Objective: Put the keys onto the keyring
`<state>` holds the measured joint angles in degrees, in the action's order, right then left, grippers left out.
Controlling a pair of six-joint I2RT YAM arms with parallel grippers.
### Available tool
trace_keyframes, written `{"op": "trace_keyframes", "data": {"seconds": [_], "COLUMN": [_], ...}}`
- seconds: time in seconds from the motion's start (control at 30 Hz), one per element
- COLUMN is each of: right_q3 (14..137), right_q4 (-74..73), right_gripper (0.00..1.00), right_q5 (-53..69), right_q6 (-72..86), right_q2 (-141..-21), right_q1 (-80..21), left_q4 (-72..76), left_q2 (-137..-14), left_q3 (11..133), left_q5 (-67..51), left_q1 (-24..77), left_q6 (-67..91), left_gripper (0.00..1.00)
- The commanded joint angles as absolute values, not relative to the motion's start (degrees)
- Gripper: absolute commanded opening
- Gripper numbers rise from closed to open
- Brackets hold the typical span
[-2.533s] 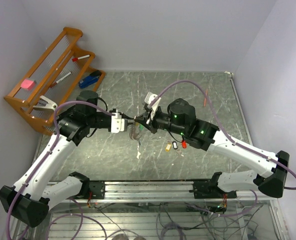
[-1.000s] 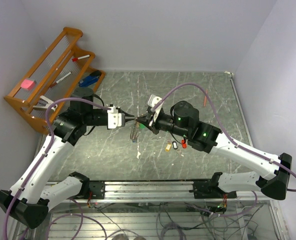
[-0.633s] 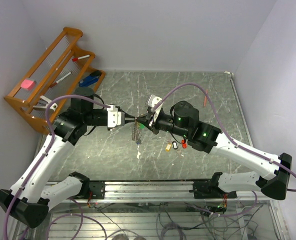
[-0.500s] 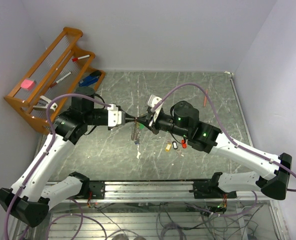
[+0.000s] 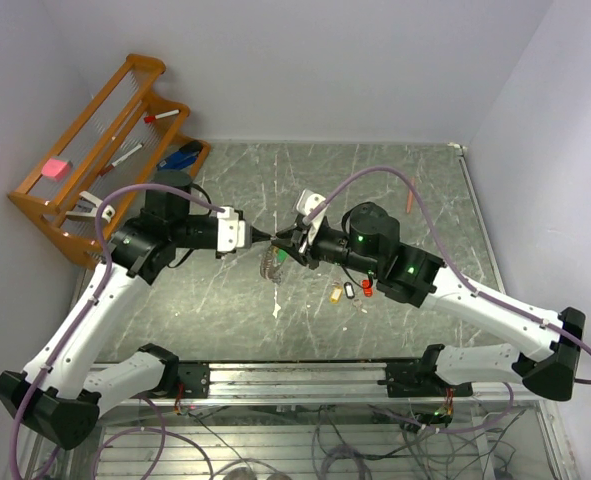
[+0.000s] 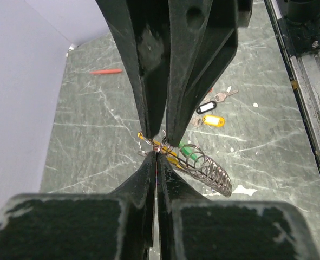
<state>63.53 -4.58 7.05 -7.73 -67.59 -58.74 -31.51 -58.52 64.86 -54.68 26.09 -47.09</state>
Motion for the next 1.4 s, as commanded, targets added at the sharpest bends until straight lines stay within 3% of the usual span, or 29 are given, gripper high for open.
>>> {"op": "trace_keyframes", "data": {"seconds": [0.0,0.13,0.23,0.73,1.03,1.37], "right_q3": [64.33,64.88,64.93,65.54,64.41,66.54], "right_q4": [-4.00,-6.81,-8.34,-5.87,3.91,8.63], "right_gripper": [0.25,0.40,0.41,0.36,0.35,0.25], "right_q5": [5.91,4.60,3.94,5.51,6.39,8.19], "right_q6": [-7.56,-8.09,-8.65,-9.02,-8.82,-7.15], "right_q2": [-64.72,-64.21,-64.22,-70.79,-75.62,-81.20], "right_q1": [-58.82,-58.81,-58.82,-58.80,-58.82,-58.83], "left_q4": [-36.98,-41.12,-43.57,-55.10,-59.92,-59.84], "left_q2": [-59.35,-60.77,-61.46,-64.26,-63.75,-63.66], "left_q3": [68.15,70.54,71.88,78.75,79.46,79.67], "left_q5": [-53.98,-51.36,-48.91,-35.37,-28.70,-21.64], "left_q1": [26.28,26.28,26.28,26.45,28.81,32.54], "left_q6": [-51.81,-56.26,-59.57,-82.30,-98.02,-103.58], "left_gripper": [0.07,0.07,0.07,0.07,0.07,0.07]}}
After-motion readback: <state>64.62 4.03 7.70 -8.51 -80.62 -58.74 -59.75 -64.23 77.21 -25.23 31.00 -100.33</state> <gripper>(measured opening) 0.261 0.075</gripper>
